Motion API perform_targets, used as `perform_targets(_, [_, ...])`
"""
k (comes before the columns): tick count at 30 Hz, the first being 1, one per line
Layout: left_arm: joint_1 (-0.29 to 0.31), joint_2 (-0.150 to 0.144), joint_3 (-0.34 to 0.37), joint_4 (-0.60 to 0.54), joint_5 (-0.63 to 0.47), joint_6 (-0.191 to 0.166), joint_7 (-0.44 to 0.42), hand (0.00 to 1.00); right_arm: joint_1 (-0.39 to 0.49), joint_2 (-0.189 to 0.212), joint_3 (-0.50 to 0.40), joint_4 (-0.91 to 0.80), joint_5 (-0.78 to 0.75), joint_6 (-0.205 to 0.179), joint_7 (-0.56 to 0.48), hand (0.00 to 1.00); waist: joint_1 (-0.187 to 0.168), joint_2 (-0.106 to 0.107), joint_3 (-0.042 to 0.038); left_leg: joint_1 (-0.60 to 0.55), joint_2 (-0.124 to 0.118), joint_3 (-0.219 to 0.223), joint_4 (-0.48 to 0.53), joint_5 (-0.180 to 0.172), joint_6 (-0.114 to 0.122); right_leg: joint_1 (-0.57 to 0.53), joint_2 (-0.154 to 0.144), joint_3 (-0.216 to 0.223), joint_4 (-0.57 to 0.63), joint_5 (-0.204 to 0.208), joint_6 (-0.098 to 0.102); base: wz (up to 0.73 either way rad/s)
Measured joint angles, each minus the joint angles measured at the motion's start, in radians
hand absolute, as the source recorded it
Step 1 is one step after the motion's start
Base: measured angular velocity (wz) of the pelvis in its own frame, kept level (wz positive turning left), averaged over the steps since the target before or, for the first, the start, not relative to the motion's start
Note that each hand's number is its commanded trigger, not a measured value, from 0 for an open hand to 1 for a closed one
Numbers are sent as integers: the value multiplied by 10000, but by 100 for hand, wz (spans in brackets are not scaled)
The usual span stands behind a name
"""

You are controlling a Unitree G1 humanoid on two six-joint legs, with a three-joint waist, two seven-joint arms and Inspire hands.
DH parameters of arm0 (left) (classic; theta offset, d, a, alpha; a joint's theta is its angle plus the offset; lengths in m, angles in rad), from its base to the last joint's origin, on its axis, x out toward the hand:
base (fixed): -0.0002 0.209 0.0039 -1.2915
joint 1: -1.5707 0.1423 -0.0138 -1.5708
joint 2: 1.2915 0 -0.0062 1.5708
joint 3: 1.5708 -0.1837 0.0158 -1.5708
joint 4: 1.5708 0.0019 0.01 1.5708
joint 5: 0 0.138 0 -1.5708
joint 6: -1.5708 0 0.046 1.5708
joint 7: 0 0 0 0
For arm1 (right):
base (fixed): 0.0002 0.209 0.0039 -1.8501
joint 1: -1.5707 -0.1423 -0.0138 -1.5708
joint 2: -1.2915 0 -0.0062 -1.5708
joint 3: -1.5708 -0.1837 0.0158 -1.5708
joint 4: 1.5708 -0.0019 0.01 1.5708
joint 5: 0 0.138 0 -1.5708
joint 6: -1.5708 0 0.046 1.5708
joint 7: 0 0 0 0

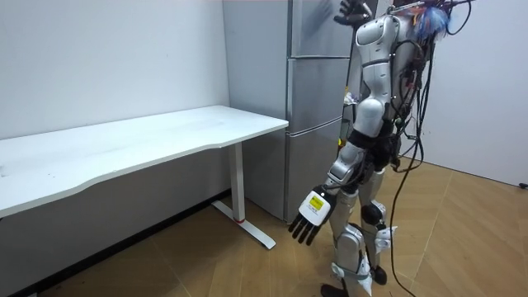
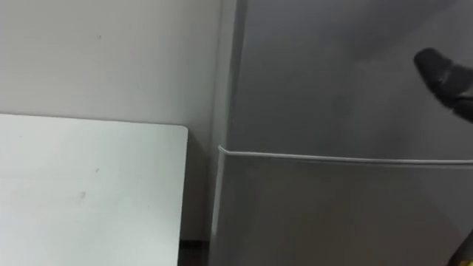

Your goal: Put the bottle in the upper fridge

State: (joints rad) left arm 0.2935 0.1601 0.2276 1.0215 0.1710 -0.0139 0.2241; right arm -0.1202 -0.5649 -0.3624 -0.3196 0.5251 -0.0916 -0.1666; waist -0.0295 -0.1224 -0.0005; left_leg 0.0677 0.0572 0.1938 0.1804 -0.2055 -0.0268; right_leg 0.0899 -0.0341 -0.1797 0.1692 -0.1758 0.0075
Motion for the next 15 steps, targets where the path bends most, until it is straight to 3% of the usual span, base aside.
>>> perform_targets(2, [13, -2, -178, 8, 1, 66, -8, 0, -143, 129, 169, 426, 77, -222, 141, 0, 120, 16, 13, 41, -4, -34, 11, 1, 1, 54, -7, -10, 1, 0, 0, 0])
perform_targets(7, [-12, 41, -317, 8, -6, 420, -226, 0, -865, 512, 499, 1347, 233, -298, 276, 0, 187, 55, 70, 107, 0, -161, 51, 7, -7, 233, -9, -129, -8, 3, -5, 6])
perform_targets(11, [-73, 45, -475, -37, -5, 601, -429, 0, -1012, 512, 581, 1682, 221, -330, 271, 0, 360, 48, 68, 57, 2, -175, 164, 8, -3, 237, -10, -127, -33, 16, -27, 1])
perform_targets(15, [-17, 106, -645, -305, 2, 815, -590, 0, -1202, 510, 635, 2303, 249, -680, 336, 0, 376, 50, 66, -67, 1, -319, 351, 22, 19, 217, -8, -191, -32, 46, -33, 7])
